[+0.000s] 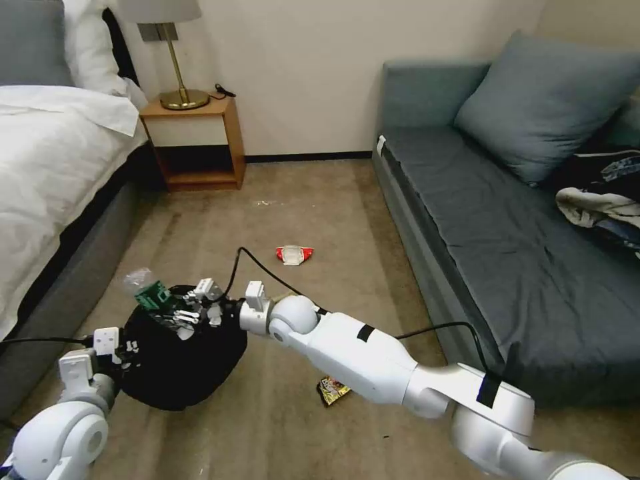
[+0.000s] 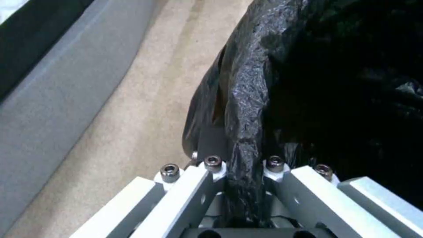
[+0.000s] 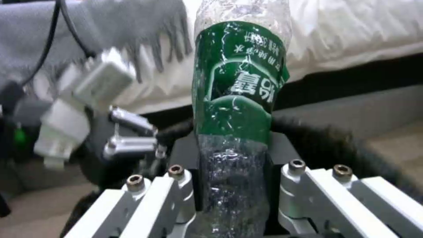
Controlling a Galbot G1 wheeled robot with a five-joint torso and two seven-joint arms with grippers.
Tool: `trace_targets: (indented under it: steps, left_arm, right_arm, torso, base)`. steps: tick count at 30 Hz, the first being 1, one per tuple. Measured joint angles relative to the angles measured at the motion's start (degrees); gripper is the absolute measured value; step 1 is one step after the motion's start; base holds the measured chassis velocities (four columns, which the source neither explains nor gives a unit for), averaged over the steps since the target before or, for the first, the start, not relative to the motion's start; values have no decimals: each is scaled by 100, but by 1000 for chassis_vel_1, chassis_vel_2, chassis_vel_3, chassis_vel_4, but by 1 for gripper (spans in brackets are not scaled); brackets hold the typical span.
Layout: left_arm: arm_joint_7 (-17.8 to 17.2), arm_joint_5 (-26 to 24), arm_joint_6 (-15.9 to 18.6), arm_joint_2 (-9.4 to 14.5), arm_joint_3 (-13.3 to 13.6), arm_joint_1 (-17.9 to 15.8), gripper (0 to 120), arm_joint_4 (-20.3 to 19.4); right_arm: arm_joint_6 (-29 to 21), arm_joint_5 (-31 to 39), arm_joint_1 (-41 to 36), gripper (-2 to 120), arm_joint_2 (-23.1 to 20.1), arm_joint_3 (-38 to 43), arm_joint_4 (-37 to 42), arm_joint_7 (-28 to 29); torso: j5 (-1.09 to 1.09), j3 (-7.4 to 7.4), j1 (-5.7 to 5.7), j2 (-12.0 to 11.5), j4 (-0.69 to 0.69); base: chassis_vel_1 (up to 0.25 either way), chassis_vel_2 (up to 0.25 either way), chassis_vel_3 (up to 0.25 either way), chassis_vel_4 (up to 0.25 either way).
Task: Pick up the trash bin, then pick up the garbage on the floor and place it into the trash bin.
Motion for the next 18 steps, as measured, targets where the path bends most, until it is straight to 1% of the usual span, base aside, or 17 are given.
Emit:
trace_targets:
  steps: [6, 7, 9, 10, 12, 13, 14, 15, 16, 17, 18]
  left_arm:
    - [0, -9, -1, -5, -6, 33, 3, -46]
    - [0, -10, -2, -4, -6, 49, 3, -50]
    - [0, -10, -2, 9, -9, 51, 3, -50]
    - [0, -10, -2, 9, -9, 51, 3, -50]
    - [0, -32, -2, 44, -27, 51, 3, -50]
    - [0, -32, -2, 44, -27, 51, 3, -50]
    - [0, -42, -2, 51, -28, 52, 3, -50]
    - [0, -43, -3, 51, -28, 56, 3, -51]
    - [0, -44, -4, 37, -28, 63, 3, -62]
    - [0, -44, -4, 37, -28, 63, 3, -62]
    - [0, -44, -4, 21, -29, 65, 3, -70]
  right_arm:
    - [16, -77, -100, 25, -21, 3, 25, -18]
    - [19, -135, -120, 27, -22, 5, 24, -2]
    - [46, -216, -139, 35, -11, 12, -16, 15]
    - [46, -216, -139, 35, -11, 12, -16, 15]
    - [66, -261, -164, 45, 3, 34, -60, 42]
    - [66, -261, -164, 45, 3, 34, -60, 42]
    - [66, -264, -181, 52, -3, 35, -62, 57]
    - [66, -264, -190, 55, -12, 35, -61, 62]
    - [67, -265, -209, 62, -33, 31, -54, 66]
    - [67, -265, -209, 62, -33, 31, -54, 66]
    - [67, -268, -223, 65, -44, 27, -46, 67]
  torso:
    - [0, 0, 0, 0, 0]
    - [0, 0, 0, 0, 0]
    - [0, 0, 0, 0, 1]
    - [0, 0, 0, 0, 1]
    - [0, 0, 0, 0, 0]
    - [0, 0, 0, 0, 0]
    - [0, 0, 0, 0, 0]
    - [0, 0, 0, 0, 1]
    - [0, 0, 0, 0, 1]
    - [0, 0, 0, 0, 1]
    - [0, 0, 0, 0, 0]
  base:
    - [0, 0, 0, 0]
    - [0, 0, 0, 0]
    - [0, 0, 0, 0]
    - [0, 0, 0, 0]
    - [0, 0, 0, 0]
    - [0, 0, 0, 0]
    - [0, 0, 0, 0]
    - [0, 0, 0, 0]
    - [0, 0, 0, 0]
    - [0, 0, 0, 0]
    - [0, 0, 0, 0]
